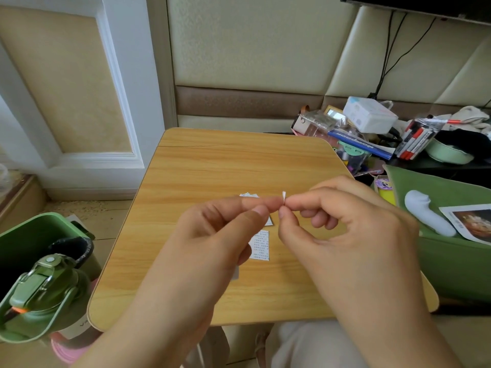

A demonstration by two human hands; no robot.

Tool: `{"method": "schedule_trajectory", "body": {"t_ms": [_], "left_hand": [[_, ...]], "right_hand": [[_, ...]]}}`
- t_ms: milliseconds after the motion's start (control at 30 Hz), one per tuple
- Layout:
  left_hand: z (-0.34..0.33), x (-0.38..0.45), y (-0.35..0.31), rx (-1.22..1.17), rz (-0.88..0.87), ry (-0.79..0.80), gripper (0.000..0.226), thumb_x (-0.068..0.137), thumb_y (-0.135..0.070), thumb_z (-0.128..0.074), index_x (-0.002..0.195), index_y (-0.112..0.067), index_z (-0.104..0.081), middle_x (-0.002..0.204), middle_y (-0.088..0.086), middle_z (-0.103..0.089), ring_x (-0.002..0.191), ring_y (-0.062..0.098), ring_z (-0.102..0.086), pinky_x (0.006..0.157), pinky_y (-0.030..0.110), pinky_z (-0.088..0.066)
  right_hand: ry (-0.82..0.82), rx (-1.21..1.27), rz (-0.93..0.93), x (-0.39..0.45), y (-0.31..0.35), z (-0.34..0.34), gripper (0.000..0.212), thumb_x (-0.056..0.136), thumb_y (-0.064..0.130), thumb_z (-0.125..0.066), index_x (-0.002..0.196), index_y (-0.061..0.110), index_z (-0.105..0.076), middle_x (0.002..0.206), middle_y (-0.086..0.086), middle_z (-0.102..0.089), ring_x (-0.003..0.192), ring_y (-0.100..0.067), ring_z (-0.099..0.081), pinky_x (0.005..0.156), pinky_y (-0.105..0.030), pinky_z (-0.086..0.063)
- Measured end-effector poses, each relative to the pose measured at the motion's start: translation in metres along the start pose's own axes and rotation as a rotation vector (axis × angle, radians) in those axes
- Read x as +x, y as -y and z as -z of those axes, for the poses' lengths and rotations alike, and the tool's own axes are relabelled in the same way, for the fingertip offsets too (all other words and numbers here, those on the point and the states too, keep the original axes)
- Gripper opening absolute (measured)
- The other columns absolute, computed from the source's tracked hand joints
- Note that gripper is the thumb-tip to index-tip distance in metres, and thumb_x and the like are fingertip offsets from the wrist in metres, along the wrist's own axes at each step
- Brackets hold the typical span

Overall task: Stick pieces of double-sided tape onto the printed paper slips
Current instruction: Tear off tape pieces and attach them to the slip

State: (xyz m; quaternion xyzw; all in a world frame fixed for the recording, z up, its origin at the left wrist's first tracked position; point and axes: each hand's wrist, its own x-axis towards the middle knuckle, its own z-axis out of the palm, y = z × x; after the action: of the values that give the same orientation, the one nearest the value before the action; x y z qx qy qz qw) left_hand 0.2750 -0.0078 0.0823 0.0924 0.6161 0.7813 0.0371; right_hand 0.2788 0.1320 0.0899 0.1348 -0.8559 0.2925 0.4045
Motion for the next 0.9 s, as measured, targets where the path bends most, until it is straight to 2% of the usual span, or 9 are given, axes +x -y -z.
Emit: {"method": "schedule_trajectory", "body": {"t_ms": [67, 133, 267, 400, 500, 700, 800, 900], "left_hand": [[-0.0003, 0.0003, -0.0003, 0.000, -0.002, -0.006, 0.030, 0.064, -0.038, -0.064, 0.087, -0.026, -0.078, 0.052, -0.010, -0.038, 0.052, 0.008, -0.034, 0.058, 0.034, -0.023], [-0.0011, 0.0009, -0.0009, -0.023, 0.007, -0.004, 0.022, 0.069, -0.029, -0.065, 0.086, -0.024, -0.078, 0.051, -0.011, -0.040, 0.052, 0.008, -0.034, 0.058, 0.030, -0.027], [0.0003, 0.0009, -0.0017, -0.124, 0.045, 0.032, 0.024, 0.073, -0.023, -0.059, 0.086, -0.016, -0.078, 0.056, -0.002, -0.035, 0.054, 0.010, -0.031, 0.050, 0.021, -0.033], [0.0041, 0.0040, -0.0017, -0.275, 0.121, 0.136, 0.026, 0.065, -0.014, -0.067, 0.089, -0.009, -0.077, 0.059, -0.003, -0.040, 0.052, 0.009, -0.032, 0.045, 0.020, -0.033], [0.0049, 0.0060, -0.0018, -0.374, 0.183, 0.171, 0.027, 0.066, -0.013, -0.065, 0.090, -0.006, -0.077, 0.060, -0.004, -0.042, 0.049, 0.009, -0.033, 0.042, 0.019, -0.034], [0.0034, 0.0068, -0.0026, -0.421, 0.234, 0.167, 0.027, 0.069, -0.010, -0.063, 0.091, -0.003, -0.076, 0.060, -0.003, -0.039, 0.048, 0.009, -0.032, 0.040, 0.019, -0.032], [0.0025, 0.0060, -0.0024, -0.404, 0.226, 0.145, 0.028, 0.069, -0.012, -0.061, 0.091, -0.003, -0.076, 0.061, -0.003, -0.040, 0.048, 0.009, -0.032, 0.041, 0.019, -0.033], [0.0018, 0.0041, -0.0023, -0.352, 0.195, 0.127, 0.027, 0.068, -0.014, -0.062, 0.090, -0.006, -0.077, 0.062, -0.003, -0.041, 0.049, 0.009, -0.033, 0.043, 0.020, -0.034]], "right_hand": [[-0.013, 0.004, -0.011, -0.0003, 0.0009, -0.0012, 0.005, 0.067, 0.014, -0.071, 0.067, 0.019, -0.069, 0.067, 0.010, -0.055, 0.061, -0.005, -0.043, 0.060, -0.007, -0.036], [-0.017, 0.021, -0.030, -0.0005, 0.0009, -0.0020, 0.007, 0.067, 0.013, -0.069, 0.066, 0.019, -0.069, 0.067, 0.012, -0.053, 0.060, -0.005, -0.043, 0.060, -0.006, -0.036], [0.020, 0.098, -0.043, 0.0002, -0.0017, -0.0002, 0.007, 0.069, 0.015, -0.068, 0.067, 0.022, -0.069, 0.067, 0.012, -0.054, 0.061, -0.006, -0.047, 0.060, -0.007, -0.036], [0.062, 0.283, -0.092, 0.0000, -0.0044, 0.0026, 0.006, 0.075, 0.022, -0.065, 0.073, 0.026, -0.069, 0.070, 0.009, -0.057, 0.064, -0.014, -0.052, 0.059, -0.019, -0.042], [0.068, 0.324, -0.105, 0.0003, -0.0044, 0.0040, 0.007, 0.077, 0.021, -0.066, 0.077, 0.026, -0.070, 0.073, 0.011, -0.058, 0.065, -0.014, -0.053, 0.061, -0.020, -0.043], [0.063, 0.248, -0.058, -0.0004, -0.0027, 0.0054, 0.007, 0.079, 0.021, -0.066, 0.080, 0.021, -0.073, 0.075, 0.008, -0.057, 0.067, -0.013, -0.052, 0.062, -0.019, -0.043], [0.030, 0.141, -0.009, -0.0010, -0.0005, 0.0057, 0.005, 0.079, 0.021, -0.068, 0.081, 0.019, -0.073, 0.076, 0.008, -0.057, 0.067, -0.008, -0.050, 0.065, -0.012, -0.040], [-0.013, 0.058, 0.020, -0.0023, 0.0008, 0.0061, 0.002, 0.077, 0.016, -0.072, 0.079, 0.017, -0.073, 0.075, 0.006, -0.057, 0.065, -0.008, -0.049, 0.065, -0.012, -0.040]]}}
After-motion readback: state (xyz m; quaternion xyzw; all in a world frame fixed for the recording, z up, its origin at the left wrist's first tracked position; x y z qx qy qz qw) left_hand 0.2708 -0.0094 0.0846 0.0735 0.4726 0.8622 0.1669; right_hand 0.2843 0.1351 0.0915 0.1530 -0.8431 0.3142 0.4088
